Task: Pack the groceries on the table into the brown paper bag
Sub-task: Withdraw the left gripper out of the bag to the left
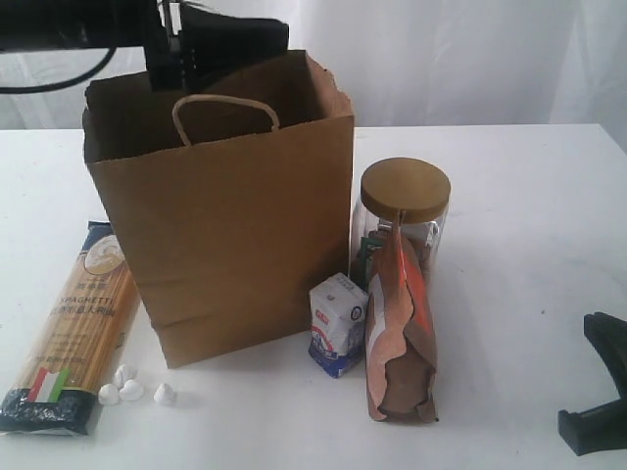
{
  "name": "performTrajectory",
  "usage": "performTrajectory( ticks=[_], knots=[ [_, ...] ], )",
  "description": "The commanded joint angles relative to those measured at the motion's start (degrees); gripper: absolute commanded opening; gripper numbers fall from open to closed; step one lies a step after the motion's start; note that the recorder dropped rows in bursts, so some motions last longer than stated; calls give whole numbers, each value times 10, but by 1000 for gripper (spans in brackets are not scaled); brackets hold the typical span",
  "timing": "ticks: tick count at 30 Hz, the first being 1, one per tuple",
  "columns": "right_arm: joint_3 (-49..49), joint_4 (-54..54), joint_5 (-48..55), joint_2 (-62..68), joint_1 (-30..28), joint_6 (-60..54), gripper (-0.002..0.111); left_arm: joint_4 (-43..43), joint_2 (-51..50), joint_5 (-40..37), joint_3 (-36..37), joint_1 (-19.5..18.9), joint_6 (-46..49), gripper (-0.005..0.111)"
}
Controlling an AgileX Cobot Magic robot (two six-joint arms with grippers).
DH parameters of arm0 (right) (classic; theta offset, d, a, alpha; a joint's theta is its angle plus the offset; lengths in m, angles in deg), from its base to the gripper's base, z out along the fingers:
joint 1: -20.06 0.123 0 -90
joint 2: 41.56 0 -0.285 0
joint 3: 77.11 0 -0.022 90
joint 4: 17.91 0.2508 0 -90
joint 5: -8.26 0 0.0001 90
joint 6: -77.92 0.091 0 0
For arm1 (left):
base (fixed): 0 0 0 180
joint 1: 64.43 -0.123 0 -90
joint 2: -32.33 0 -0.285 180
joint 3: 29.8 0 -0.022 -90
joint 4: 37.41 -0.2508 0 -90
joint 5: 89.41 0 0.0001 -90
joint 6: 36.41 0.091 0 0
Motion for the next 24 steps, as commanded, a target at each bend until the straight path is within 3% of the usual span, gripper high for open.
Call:
performTrajectory(
  ticks=[1,9,13,20,24],
  knots=[
    [4,0,-1,-3,-4,-5,0,-1,60,67,-2,-2,50,105],
    [4,0,-1,-3,-4,-5,0,-1,155,348,-2,-2,46,105],
    [4,2,-1,-3,-4,-5,0,-1,178,518,-2,-2,41,105],
    [4,2,-1,-3,-4,-5,0,5,169,925,-2,-2,70,105],
    [4,2,-1,-3,-4,-5,0,29,162,1039,1,-2,90,105]
  ],
)
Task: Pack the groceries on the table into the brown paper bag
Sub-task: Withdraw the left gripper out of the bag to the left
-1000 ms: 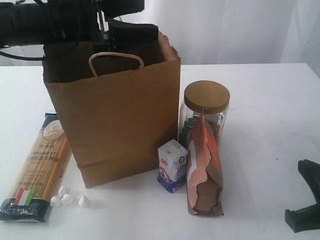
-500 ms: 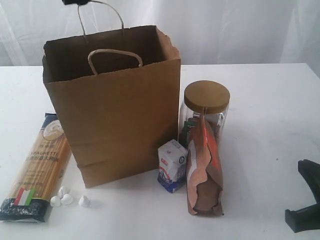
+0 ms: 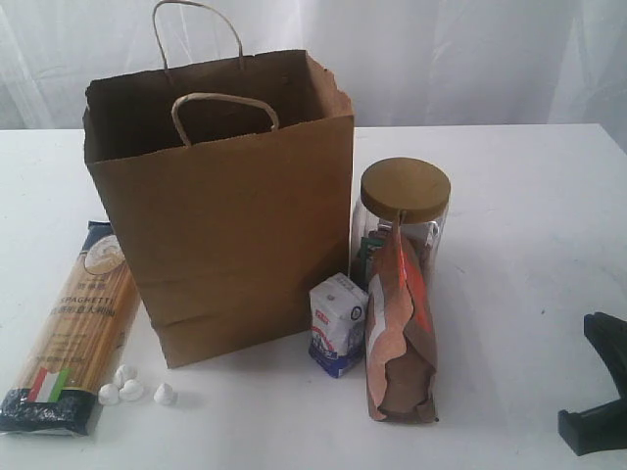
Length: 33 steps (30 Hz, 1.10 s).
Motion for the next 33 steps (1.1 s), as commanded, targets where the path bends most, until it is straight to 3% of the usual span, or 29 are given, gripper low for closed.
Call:
performTrajectory(
  ticks=[1,11,20,23,26,27,28,33],
  knots=[
    [4,2,-1,-3,-4,-5,0,43,-2,139,7,-2,90,105],
    [4,2,-1,-3,-4,-5,0,84,1,97,126,11,89,105],
    [4,2,-1,-3,-4,-5,0,77,30,-56,227,20,41,105],
    [4,2,-1,-3,-4,-5,0,-57,36,-152,260,20,-99,105],
    [4,2,-1,-3,-4,-5,0,-253,35,-235,275,20,-306,105],
    [4,2,-1,-3,-4,-5,0,-307,35,-239,277,21,-383,105],
    [4,2,-1,-3,-4,-5,0,-407,39,-238,285,21,-521,105],
    [4,2,-1,-3,-4,-5,0,-565,79,-233,312,4,-750,105]
  ],
)
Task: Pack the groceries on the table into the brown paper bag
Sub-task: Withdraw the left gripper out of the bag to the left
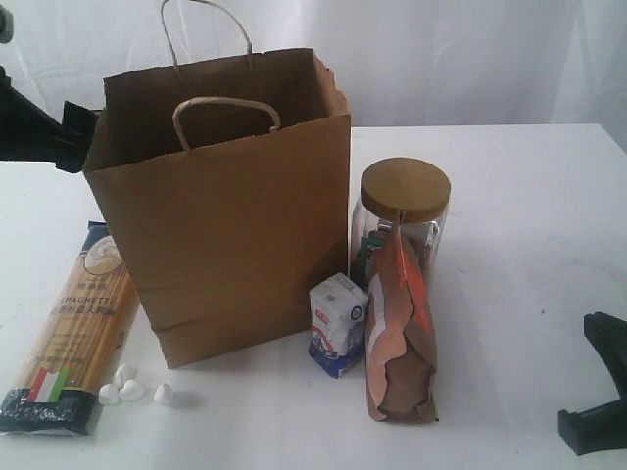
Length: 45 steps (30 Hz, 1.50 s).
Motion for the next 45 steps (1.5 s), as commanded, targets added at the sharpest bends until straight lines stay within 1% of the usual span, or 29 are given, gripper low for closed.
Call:
performTrajectory(
  ticks=[1,2,4,6,7,8,10,12,15,16,20,23,25,28,29,31,38,41,45],
  knots=[
    [4,2,-1,-3,-4,-5,0,-140,49,-10,18,-24,-200,105],
    [4,2,-1,-3,-4,-5,0,-171,66,-12,20,-31,-225,105],
    [4,2,-1,-3,-4,-5,0,-221,107,-34,21,-51,-239,105],
    [4,2,-1,-3,-4,-5,0,-310,151,-65,21,-75,-302,100],
    [4,2,-1,-3,-4,-5,0,-359,176,-85,21,-88,-341,93],
    [4,2,-1,-3,-4,-5,0,-388,202,-115,21,-101,-368,83],
    [4,2,-1,-3,-4,-5,0,-456,265,-191,21,-128,-437,54],
    [4,2,-1,-3,-4,-5,0,-516,310,-247,21,-144,-498,33],
    [4,2,-1,-3,-4,-5,0,-533,370,-305,21,-168,-528,6],
    [4,2,-1,-3,-4,-5,0,-533,385,-318,21,-174,-530,0],
    [4,2,-1,-3,-4,-5,0,-527,452,-362,32,-197,-537,0],
    [4,2,-1,-3,-4,-5,0,-522,503,-370,63,-201,-581,0],
    [4,3,-1,-3,-4,-5,0,-522,533,-370,88,-201,-624,0],
    [4,3,-1,-3,-4,-5,0,-522,584,-343,131,-201,-714,0],
    [4,3,-1,-3,-4,-5,0,-522,604,-330,150,-201,-733,0],
    [4,3,-1,-3,-4,-5,0,-522,626,-320,176,-201,-739,0],
    [4,3,-1,-3,-4,-5,0,-519,646,-322,290,-201,-741,0],
    [4,3,-1,-3,-4,-5,0,-518,646,-318,325,-201,-753,0],
    [4,3,-1,-3,-4,-5,0,-518,646,-293,350,-201,-776,0]
  ],
)
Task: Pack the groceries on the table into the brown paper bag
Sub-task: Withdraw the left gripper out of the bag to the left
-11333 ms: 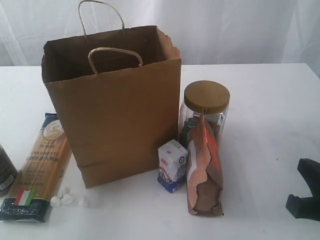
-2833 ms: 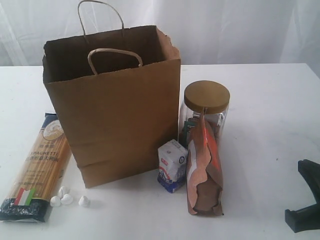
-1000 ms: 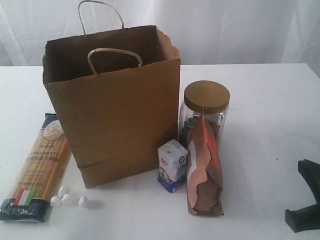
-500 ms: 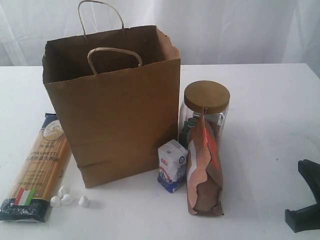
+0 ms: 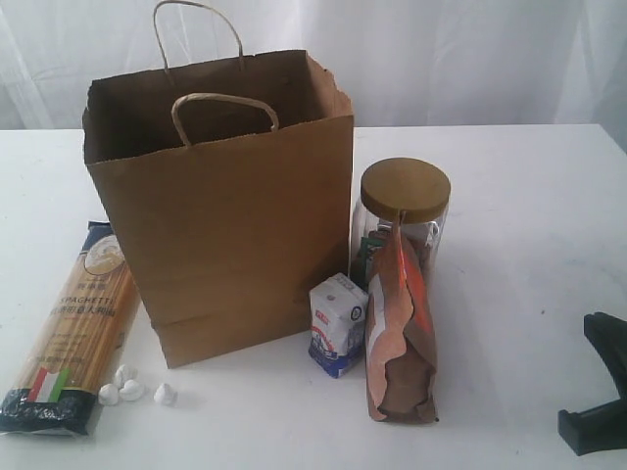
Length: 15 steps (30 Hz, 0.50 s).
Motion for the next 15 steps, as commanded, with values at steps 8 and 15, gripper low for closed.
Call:
performTrajectory(
  ticks=[8,15],
  knots=[
    [4,3,-1,-3,-4,-5,0,6,3,77,20,-1,-33,0],
    [4,3,-170,-3,-4,78,0,2,3,15,20,-1,-33,0]
  ],
)
